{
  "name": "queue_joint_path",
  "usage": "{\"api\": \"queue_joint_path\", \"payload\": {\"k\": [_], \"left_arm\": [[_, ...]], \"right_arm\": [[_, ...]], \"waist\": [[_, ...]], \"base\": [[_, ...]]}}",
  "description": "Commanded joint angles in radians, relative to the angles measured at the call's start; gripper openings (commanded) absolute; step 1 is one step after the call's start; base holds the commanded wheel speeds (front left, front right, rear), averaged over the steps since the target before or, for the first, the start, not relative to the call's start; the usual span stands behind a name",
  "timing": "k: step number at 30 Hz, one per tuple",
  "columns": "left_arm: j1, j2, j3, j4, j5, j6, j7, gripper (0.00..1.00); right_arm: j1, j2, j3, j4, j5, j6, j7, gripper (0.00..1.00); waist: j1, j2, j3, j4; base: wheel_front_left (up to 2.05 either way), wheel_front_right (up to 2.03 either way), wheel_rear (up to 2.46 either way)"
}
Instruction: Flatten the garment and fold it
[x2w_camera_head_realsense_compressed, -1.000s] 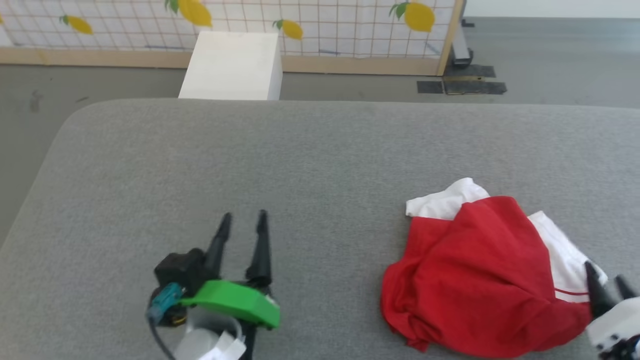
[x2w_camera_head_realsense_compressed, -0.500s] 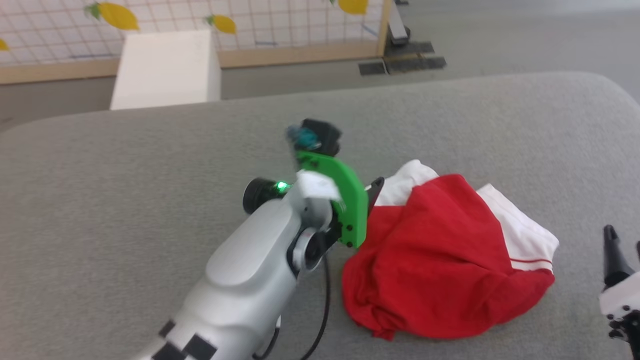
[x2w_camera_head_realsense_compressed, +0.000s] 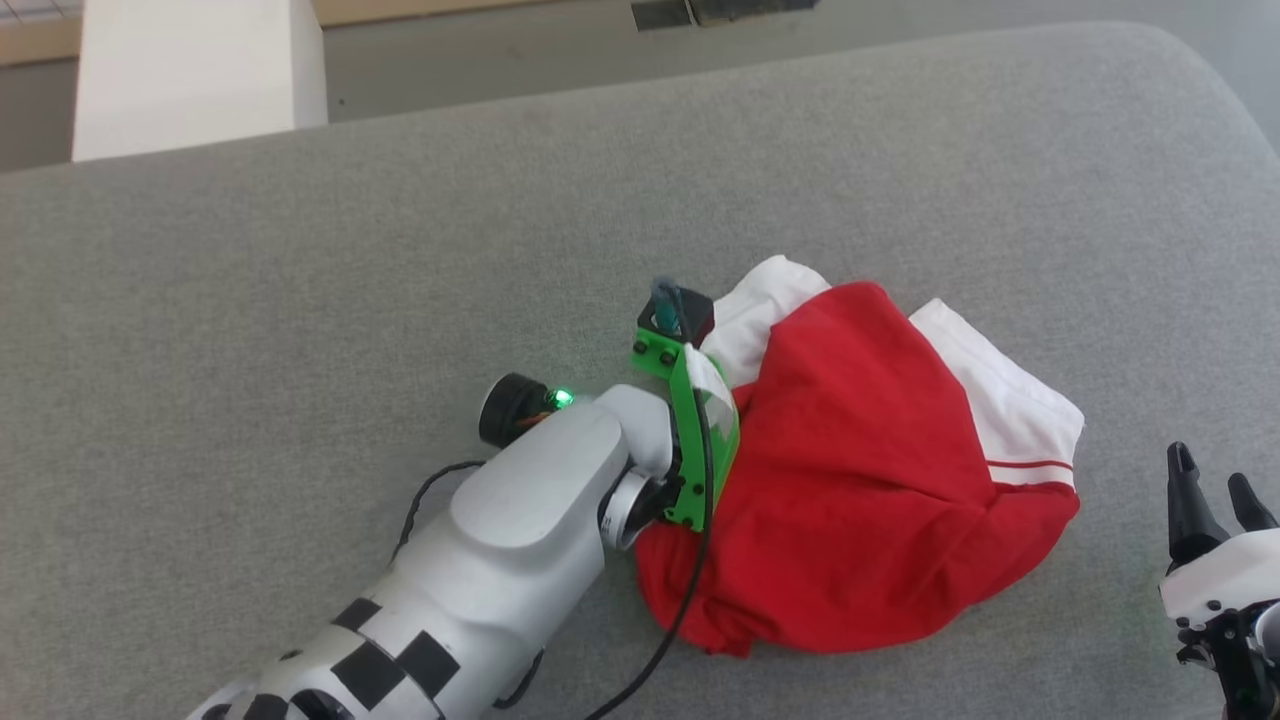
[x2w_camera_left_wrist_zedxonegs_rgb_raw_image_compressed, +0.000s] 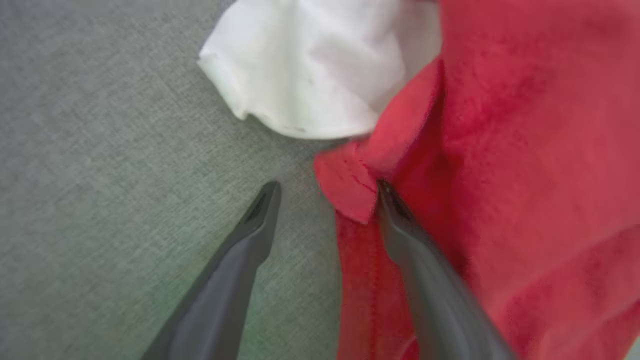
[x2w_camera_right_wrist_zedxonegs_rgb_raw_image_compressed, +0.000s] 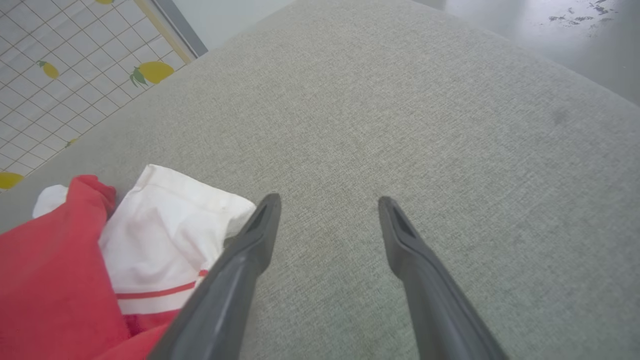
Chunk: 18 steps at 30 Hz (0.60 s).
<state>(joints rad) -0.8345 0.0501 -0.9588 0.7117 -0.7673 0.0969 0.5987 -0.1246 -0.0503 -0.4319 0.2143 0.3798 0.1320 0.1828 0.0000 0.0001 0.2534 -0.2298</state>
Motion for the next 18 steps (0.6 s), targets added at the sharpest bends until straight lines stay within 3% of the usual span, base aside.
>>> {"api": "queue_joint_path", "payload": {"k": [1, 6, 13, 18], "left_arm": [[0.014, 0.000, -0.014, 0.007, -0.023, -0.008, -0.016, 0.00], [0.002, 0.000, -0.018, -0.034, -0.083, -0.027, -0.089, 0.00], [-0.027, 0.002, 0.091, -0.107, -0.166, -0.011, -0.289, 0.00], [0.003, 0.075, 0.209, -0.192, -0.202, 0.029, -0.412, 0.00]], "right_arm": [[-0.024, 0.000, 0.000, 0.005, -0.001, -0.001, -0.011, 1.00], [-0.030, 0.000, 0.001, 0.011, -0.013, -0.001, -0.016, 1.00], [-0.001, 0.000, -0.019, 0.001, -0.046, -0.001, -0.005, 1.00], [0.025, 0.000, -0.020, -0.013, -0.060, -0.001, 0.010, 1.00]], "waist": [[0.0000, -0.0001, 0.014, 0.001], [0.0000, -0.0001, -0.009, 0.043], [0.0000, -0.0001, -0.092, 0.149], [0.0000, -0.0001, -0.160, 0.233]], "base": [[0.00, 0.00, 0.00], [0.00, 0.00, 0.00], [0.00, 0.00, 0.00], [0.00, 0.00, 0.00]]}}
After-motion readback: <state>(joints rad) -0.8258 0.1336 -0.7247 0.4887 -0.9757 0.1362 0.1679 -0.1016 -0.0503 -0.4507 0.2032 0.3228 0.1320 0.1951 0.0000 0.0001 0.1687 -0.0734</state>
